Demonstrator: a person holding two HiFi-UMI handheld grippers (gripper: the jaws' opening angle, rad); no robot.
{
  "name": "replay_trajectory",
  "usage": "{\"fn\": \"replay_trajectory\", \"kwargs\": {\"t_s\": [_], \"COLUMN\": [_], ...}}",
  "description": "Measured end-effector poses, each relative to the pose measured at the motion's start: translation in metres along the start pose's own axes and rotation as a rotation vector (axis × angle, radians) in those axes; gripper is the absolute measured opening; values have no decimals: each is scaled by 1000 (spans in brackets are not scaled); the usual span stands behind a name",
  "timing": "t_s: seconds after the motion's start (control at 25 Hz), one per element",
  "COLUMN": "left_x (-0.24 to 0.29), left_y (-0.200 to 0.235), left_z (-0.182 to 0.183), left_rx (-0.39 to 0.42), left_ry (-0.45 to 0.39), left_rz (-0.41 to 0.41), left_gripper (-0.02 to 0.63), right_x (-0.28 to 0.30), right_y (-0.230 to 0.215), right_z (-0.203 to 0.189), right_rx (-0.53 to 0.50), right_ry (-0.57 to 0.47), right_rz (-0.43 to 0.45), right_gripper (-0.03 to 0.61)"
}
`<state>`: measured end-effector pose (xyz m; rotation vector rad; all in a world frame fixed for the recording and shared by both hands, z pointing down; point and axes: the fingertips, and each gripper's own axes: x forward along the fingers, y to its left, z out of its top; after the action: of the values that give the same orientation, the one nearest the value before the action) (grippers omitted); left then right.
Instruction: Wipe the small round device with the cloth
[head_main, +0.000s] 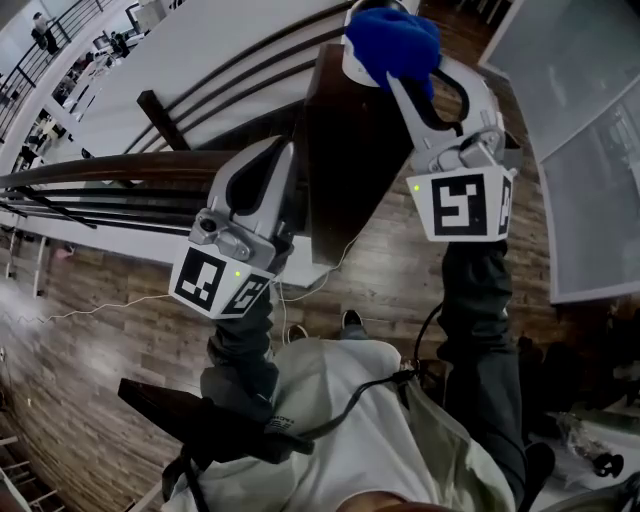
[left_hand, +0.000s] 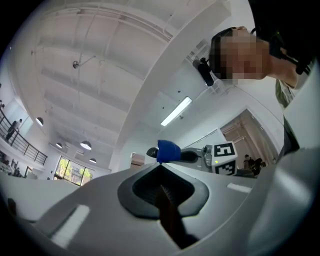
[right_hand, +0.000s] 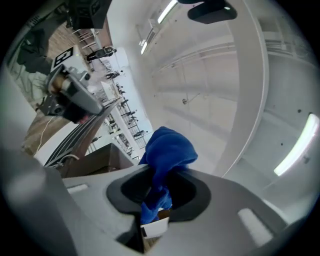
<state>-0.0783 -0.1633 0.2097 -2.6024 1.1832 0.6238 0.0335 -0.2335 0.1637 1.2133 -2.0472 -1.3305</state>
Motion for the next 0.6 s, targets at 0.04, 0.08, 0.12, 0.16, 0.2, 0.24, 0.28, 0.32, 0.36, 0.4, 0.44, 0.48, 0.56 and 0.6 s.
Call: {"fn": "replay_trajectory", "kwargs": {"t_s": [0.04, 0.08, 0.12, 0.16, 0.2, 0.24, 0.28, 0.32, 0.36, 0.4, 0.44, 0.48, 0.56, 0.6], "left_x": [4, 7, 9, 11, 13, 14, 15, 16, 17, 18, 19, 19, 18, 17], "left_y": [3, 5, 8, 10, 12, 14, 16, 18, 19, 20, 21, 22, 21, 21], "left_z": [3, 6, 9, 12, 16, 20, 24, 28, 32, 35, 38, 41, 44, 45], "left_rx": [12, 22, 29, 34, 39, 45, 51, 57, 62, 66, 68, 69, 70, 70], "left_ry": [-3, -6, -9, -11, -15, -22, -30, -38, -44, -48, -50, -53, -56, -56], "left_rz": [-3, -4, -3, -2, -2, -1, -1, 0, 0, 0, -1, 0, -1, -3], "left_gripper": [5, 5, 5, 5, 5, 5, 5, 5, 5, 5, 5, 5, 5, 5], "right_x": [-2, -5, -8, -9, -10, -9, -6, -2, 3, 9, 15, 21, 27, 27], "right_y": [8, 13, 14, 10, 3, -6, -18, -31, -42, -50, -56, -58, -53, -48], "right_z": [-3, -5, -4, -3, -1, 0, 1, 4, 8, 14, 19, 23, 31, 33], "right_rx": [-20, -31, -31, -29, -35, -54, -82, -112, -140, -175, -220, -271, -359, -385], "right_ry": [13, 21, 16, 4, 0, 10, 31, 54, 73, 92, 114, 135, 163, 164], "right_rz": [25, 41, 43, 31, 7, -22, -52, -76, -92, -100, -102, -103, -113, -118], "right_gripper": [87, 87, 87, 87, 87, 87, 87, 87, 87, 87, 87, 87, 87, 87]}}
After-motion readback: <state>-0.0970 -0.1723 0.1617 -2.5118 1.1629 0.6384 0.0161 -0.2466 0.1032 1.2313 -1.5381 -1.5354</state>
